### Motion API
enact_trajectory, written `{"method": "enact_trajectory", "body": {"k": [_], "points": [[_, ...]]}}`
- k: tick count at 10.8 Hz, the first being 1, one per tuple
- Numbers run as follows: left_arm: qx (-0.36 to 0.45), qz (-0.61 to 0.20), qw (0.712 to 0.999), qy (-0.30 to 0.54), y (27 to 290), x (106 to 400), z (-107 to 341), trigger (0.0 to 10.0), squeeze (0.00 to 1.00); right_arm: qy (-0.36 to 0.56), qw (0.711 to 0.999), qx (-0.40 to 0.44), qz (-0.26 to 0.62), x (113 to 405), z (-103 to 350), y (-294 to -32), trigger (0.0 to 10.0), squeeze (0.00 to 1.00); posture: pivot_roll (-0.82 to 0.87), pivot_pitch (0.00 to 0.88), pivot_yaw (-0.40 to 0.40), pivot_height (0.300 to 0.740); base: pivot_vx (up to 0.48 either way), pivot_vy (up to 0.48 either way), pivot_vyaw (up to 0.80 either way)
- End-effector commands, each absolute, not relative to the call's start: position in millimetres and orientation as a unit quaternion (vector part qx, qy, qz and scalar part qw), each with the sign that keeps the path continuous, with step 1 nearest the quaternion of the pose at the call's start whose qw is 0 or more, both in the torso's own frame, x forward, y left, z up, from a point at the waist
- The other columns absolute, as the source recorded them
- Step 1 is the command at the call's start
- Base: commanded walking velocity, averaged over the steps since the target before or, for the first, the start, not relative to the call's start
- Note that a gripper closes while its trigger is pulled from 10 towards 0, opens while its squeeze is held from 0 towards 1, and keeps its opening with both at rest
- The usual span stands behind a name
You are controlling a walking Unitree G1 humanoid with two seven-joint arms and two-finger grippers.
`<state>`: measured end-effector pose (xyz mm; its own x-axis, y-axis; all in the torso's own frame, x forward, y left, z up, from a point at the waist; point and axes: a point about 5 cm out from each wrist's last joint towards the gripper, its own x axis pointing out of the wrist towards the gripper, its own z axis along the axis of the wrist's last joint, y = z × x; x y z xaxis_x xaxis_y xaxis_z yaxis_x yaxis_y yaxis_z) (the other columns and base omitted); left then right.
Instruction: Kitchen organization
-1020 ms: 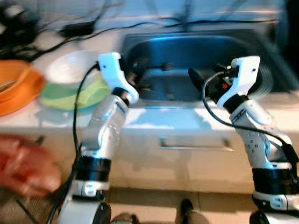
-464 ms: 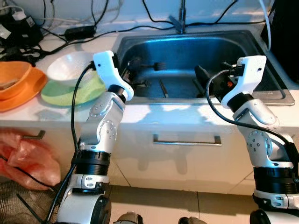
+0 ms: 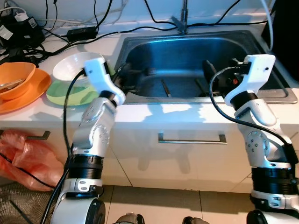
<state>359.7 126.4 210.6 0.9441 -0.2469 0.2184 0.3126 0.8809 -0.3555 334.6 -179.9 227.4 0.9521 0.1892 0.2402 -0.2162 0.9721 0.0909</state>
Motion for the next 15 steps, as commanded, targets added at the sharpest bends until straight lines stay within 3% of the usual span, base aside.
{"method": "enact_trajectory", "body": {"k": [1, 10, 15], "points": [[-0.191, -0.127, 0.969, -0.091, 134, 359, 210, 0.0, 0.00, -0.116, 0.987, 0.059, 0.096, 335, 224, -179, 10.0, 0.00, 0.02, 0.089, 0.130, 0.740, 0.000, 0.000, 0.00], [-0.221, -0.103, 0.964, -0.103, 119, 353, 197, 0.0, 0.00, -0.110, 0.986, 0.029, 0.120, 352, 223, -164, 10.0, 0.00, -0.01, 0.055, 0.011, 0.740, 0.000, 0.000, 0.00], [-0.217, -0.090, 0.965, -0.120, 124, 357, 204, 0.0, 0.00, -0.105, 0.985, 0.036, 0.129, 361, 216, -158, 10.0, 0.00, 0.03, 0.035, 0.016, 0.740, 0.000, 0.000, 0.00]]}}
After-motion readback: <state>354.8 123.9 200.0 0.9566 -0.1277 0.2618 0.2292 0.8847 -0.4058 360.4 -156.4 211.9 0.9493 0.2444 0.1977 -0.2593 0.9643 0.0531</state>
